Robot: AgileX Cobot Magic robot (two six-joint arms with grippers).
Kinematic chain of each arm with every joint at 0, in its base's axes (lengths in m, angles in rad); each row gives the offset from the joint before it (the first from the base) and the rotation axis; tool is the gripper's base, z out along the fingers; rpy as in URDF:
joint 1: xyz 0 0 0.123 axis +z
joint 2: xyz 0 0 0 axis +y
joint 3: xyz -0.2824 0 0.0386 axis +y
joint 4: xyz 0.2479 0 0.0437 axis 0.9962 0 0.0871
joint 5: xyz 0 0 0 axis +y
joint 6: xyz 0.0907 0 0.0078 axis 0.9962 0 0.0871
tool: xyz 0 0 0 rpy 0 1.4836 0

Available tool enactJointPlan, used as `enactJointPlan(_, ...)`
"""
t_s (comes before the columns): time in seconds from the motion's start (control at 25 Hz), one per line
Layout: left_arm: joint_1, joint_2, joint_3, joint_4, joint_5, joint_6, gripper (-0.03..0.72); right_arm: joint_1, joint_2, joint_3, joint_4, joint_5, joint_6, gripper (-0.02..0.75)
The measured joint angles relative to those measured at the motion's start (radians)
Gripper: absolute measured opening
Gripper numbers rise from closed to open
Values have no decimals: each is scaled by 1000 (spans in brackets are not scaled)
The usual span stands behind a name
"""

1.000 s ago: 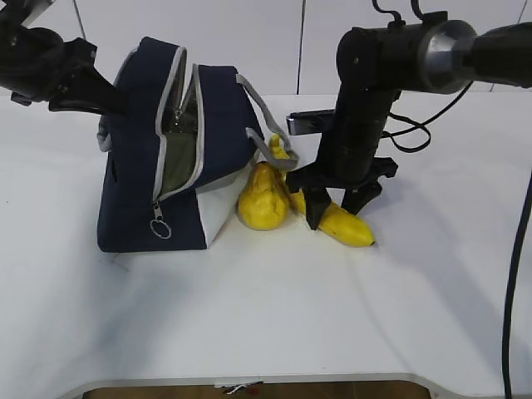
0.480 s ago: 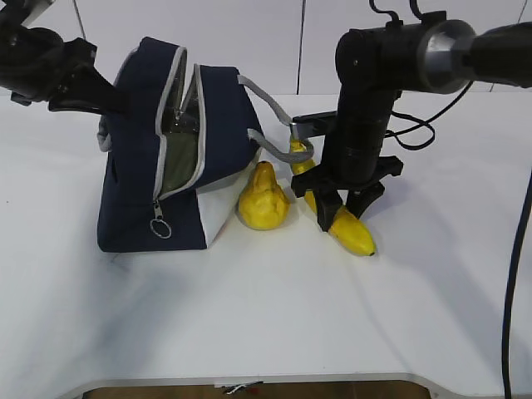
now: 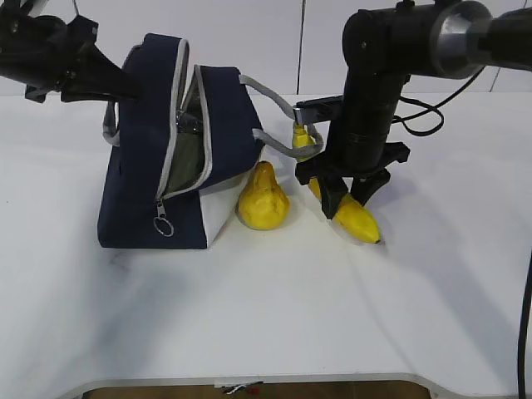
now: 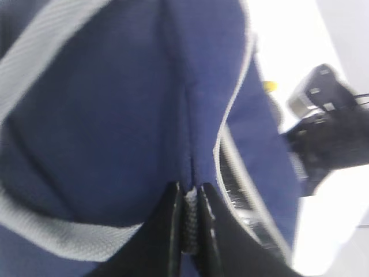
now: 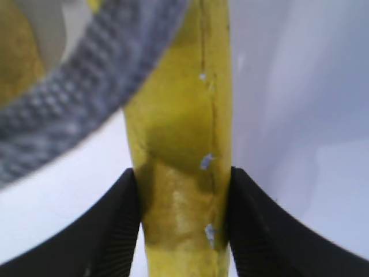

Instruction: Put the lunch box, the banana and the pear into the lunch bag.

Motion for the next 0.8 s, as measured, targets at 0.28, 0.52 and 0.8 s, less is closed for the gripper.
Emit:
enactJointPlan(0.28, 0, 2, 0, -124, 37, 38, 18, 0, -1, 0, -45, 0, 0, 365)
enactJointPlan(0.52, 0, 2, 0, -174, 47, 52, 18, 0, -1, 0, -115, 0, 0, 365)
enactJointPlan(0.8, 0, 2, 0, -180, 77, 56, 18, 0, -1, 0, -216, 0, 20, 365)
